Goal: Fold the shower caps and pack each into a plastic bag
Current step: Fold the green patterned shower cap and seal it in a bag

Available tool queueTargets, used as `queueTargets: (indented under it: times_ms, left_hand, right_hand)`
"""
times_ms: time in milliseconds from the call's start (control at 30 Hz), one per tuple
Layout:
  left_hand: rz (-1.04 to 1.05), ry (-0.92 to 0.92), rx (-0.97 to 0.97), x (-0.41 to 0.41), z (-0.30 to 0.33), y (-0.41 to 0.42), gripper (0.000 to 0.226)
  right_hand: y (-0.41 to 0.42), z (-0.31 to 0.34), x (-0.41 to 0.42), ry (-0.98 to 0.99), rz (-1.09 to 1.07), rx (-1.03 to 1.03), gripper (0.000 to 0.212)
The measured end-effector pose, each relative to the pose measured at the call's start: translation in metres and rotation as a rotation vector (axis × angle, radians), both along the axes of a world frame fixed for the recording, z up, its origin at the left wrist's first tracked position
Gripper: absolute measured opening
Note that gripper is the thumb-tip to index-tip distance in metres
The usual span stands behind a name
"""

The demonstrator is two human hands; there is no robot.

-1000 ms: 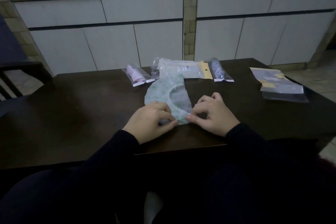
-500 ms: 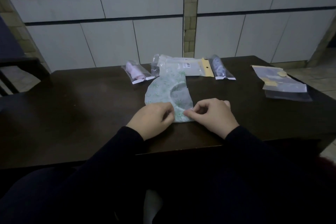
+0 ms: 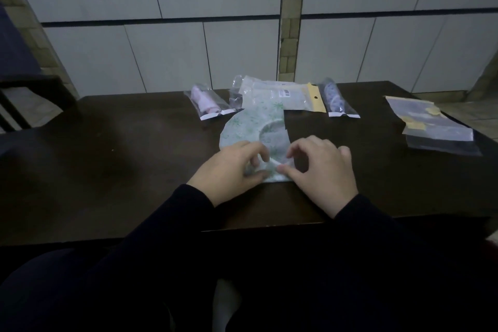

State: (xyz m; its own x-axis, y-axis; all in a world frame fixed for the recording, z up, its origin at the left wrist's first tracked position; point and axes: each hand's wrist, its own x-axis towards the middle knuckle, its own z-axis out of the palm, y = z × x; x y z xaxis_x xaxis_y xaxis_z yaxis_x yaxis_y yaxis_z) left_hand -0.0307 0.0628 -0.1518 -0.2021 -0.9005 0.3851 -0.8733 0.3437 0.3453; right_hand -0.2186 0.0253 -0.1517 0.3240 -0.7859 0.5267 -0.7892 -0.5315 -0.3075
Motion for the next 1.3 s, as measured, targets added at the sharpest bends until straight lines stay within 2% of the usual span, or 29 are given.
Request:
queueTargets:
  times_ms: [100,233,400,500,633,800,967,1167,1300]
  left_hand:
    - [-0.077,-0.100,-0.069,0.004,0.001,-0.002,0.005]
    - [-0.156,-0.020,0.033,0.013,0.002,-0.005,0.009]
    - [-0.166,0.080,0.159,0.022,0.003,-0.003,0.037]
    - [-0.150,0.112,0.198,0.022,0.001,-0.005,0.027]
    - [-0.182,0.023,0.271,0.024,0.006,-0.011,0.024]
    - [-0.202,0.017,0.286,0.026,0.008,-0.013,0.026]
    - [-0.232,0.046,0.323,0.032,0.007,-0.011,0.025]
    - [-0.096,0.129,0.263,0.031,0.003,-0.012,0.012]
    - [0.003,0.189,0.252,0.026,0.001,-0.013,0.006]
  right_hand:
    - [0.002,-0.003,0.003,0.075,0.055,-0.099,0.015]
    - [0.005,0.000,0.003,0.104,0.062,-0.074,0.010]
    - [0.008,-0.001,0.000,0.137,0.060,-0.097,0.014]
    - [0.012,-0.003,0.002,0.176,0.044,-0.158,0.024]
    - [0.012,-0.002,0.001,0.219,0.050,-0.218,0.022]
    - [0.015,0.012,0.001,0.332,0.032,-0.029,0.033]
    - [0.000,0.021,-0.004,0.236,0.072,0.225,0.024]
    - [0.001,0.008,-0.006,0.031,0.024,0.250,0.025]
    - [0.000,0.002,-0.002,0.009,0.020,0.213,0.025]
